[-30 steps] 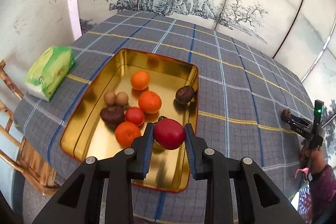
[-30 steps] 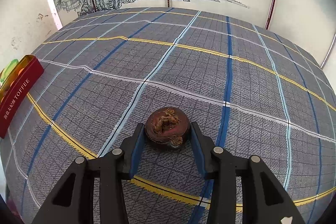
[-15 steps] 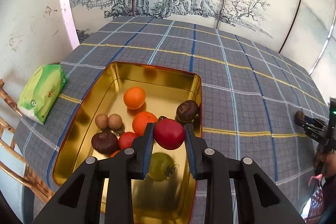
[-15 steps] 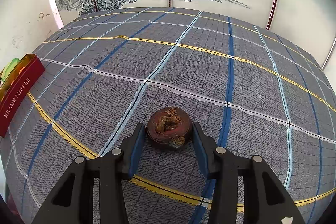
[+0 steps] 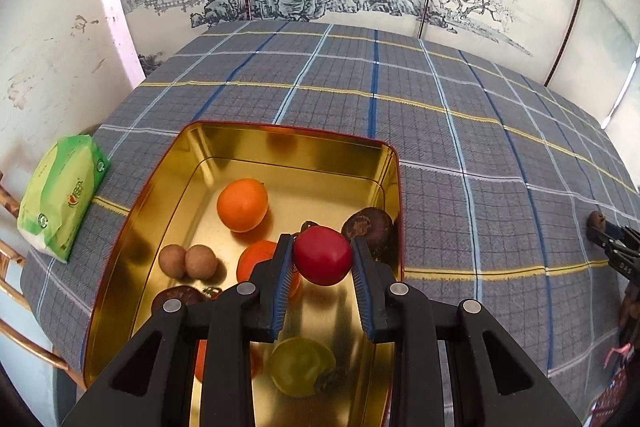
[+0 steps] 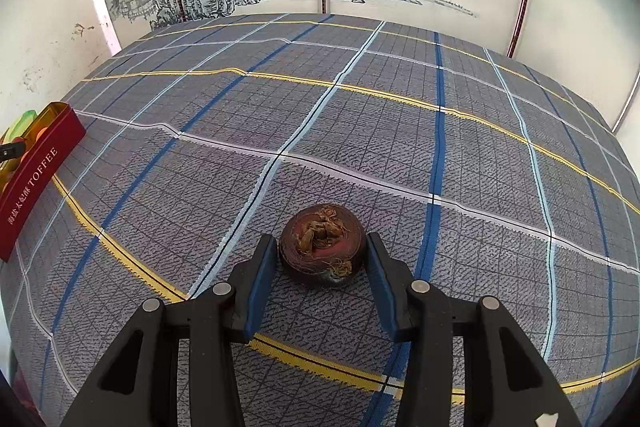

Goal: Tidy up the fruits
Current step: 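Lower the red tomato into the tin and open the left gripper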

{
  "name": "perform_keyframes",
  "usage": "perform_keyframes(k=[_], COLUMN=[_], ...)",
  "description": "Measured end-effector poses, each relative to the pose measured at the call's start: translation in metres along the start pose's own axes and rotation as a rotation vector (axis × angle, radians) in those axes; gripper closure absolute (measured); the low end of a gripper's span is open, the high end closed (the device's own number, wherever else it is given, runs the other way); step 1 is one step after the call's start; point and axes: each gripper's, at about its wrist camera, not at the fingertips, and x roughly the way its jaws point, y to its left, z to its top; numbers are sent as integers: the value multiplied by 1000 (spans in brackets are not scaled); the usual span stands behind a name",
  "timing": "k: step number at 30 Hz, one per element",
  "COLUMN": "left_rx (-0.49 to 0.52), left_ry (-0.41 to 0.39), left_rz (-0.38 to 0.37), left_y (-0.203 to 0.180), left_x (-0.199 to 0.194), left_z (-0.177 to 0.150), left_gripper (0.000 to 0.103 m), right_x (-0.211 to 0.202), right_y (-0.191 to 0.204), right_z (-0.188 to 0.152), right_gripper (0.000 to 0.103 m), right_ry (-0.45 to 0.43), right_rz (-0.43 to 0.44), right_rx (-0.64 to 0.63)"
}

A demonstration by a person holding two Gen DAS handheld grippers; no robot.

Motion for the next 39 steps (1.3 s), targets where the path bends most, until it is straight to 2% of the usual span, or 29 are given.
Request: perform_keyframes(k=[39], left_rx=[46], left_ry=[47], left_rz=[34], left_y=[-6], left_x=[17], left_z=[7], left_gripper=[73], right_x=[1], right_y=[0], right_z=[0], right_gripper=[59], right_ry=[-1], right_rz=[-2], right_rx=[-2])
